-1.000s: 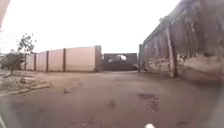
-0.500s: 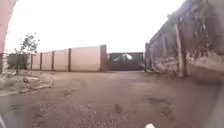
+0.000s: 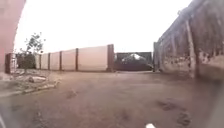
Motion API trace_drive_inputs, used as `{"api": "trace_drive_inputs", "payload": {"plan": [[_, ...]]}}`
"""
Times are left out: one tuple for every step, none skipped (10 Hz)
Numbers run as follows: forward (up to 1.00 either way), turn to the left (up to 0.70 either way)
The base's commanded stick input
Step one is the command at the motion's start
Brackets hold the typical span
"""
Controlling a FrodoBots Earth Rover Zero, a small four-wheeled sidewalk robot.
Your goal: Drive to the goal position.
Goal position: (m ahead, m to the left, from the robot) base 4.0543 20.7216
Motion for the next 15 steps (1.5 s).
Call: {"api": "trace_drive_inputs", "payload": {"plan": [[0.45,0.0],[0.45,0.0],[0.45,0.0],[0.45,0.0],[0.45,0.07],[0.45,0.27],[0.45,0.27],[0.45,0.27],[0.45,0.04],[0.45,0.01],[0.45,0.0],[0.45,0.0],[0.45,0.15],[0.45,0.27],[0.45,0.27]]}}
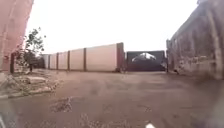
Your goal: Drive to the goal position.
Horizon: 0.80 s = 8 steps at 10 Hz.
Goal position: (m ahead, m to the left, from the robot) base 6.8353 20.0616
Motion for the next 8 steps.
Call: {"api": "trace_drive_inputs", "payload": {"plan": [[0.45,0.27],[0.45,0.27],[0.45,0.27],[0.45,0.27],[0.45,0.27],[0.45,0.27],[0.45,0.27],[0.45,0.27]]}}
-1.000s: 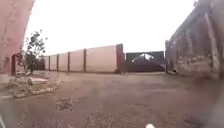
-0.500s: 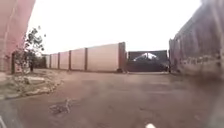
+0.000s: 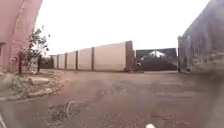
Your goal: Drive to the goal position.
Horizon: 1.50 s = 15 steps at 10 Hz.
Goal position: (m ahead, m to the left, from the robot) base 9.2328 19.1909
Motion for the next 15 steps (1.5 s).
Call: {"api": "trace_drive_inputs", "payload": {"plan": [[0.45,0.27],[0.45,0.27],[0.45,0.27],[0.45,0.27],[0.45,0.27],[0.45,0.27],[0.45,0.27],[0.45,0.27],[0.45,0.27],[0.45,0.27],[0.45,0.27],[0.45,0.27],[0.45,0.27],[0.45,0.27],[0.45,0.27]]}}
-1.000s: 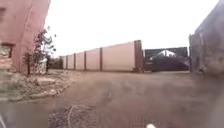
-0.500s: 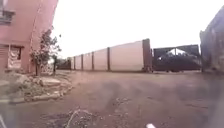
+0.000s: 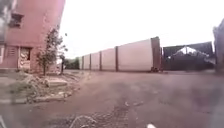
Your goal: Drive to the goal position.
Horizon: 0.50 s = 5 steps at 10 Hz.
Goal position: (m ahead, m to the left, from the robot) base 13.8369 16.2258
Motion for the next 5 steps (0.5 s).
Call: {"api": "trace_drive_inputs", "payload": {"plan": [[0.45,0.23],[0.45,0.1],[0.45,0.04],[0.45,0.0],[0.45,0.0]]}}
